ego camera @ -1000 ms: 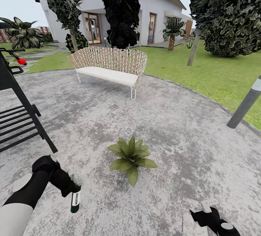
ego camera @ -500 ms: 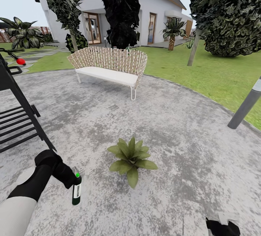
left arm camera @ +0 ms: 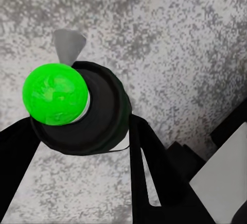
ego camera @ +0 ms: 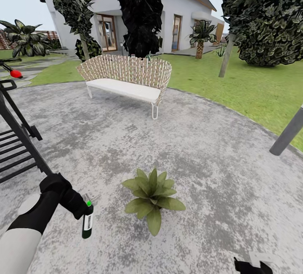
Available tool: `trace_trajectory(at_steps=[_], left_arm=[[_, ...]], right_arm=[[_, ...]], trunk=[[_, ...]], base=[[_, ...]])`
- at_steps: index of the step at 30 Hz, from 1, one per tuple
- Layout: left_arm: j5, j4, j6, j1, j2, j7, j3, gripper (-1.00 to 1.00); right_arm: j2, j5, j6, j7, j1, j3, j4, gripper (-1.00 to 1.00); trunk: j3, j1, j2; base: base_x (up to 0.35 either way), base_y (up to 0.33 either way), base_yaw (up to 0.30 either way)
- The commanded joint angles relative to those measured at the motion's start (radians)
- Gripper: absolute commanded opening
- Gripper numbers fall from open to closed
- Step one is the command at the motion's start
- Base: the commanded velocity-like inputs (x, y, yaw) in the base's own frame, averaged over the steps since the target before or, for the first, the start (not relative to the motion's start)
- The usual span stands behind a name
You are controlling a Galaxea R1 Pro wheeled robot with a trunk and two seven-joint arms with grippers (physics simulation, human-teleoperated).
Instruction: Pick up the pesticide atomizer in the garden and spray insectifuge to fully cover both potted plants in the garden.
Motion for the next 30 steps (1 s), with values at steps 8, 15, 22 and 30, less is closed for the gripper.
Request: trace_trajectory(at_steps=[8,15,22,30], left_arm=[[-0.146,0.002,0.005,-0.003,0.000,-0.009,-0.066,-1.00],[-0.283,0.000,-0.004,-0.005,-0.010,-0.009,-0.070,-1.00],[-0.283,-0.001,-0.007,-0.003,-0.010,-0.009,-0.068,-1.00],[-0.280,0.003,-0.004,0.000,-0.013,-0.009,-0.066,-1.00]], right_arm=[[0.003,0.003,-0.003,0.006,-0.001,-0.009,0.001,1.00],[0.006,0.004,-0.001,0.008,-0.001,-0.006,0.002,1.00],[0.005,0.004,0.000,0.010,-0.001,-0.007,0.002,1.00],[0.005,0.004,-0.001,0.006,-0.001,-0.008,0.001,1.00]], trunk=[[-0.001,0.000,0.000],[-0.001,0.000,0.000],[-0.001,0.000,0.000],[-0.001,0.000,0.000]], base=[[0.017,0.009,-0.105],[0.200,0.191,-0.125],[0.301,0.057,-0.005],[0.051,0.001,-0.001]])
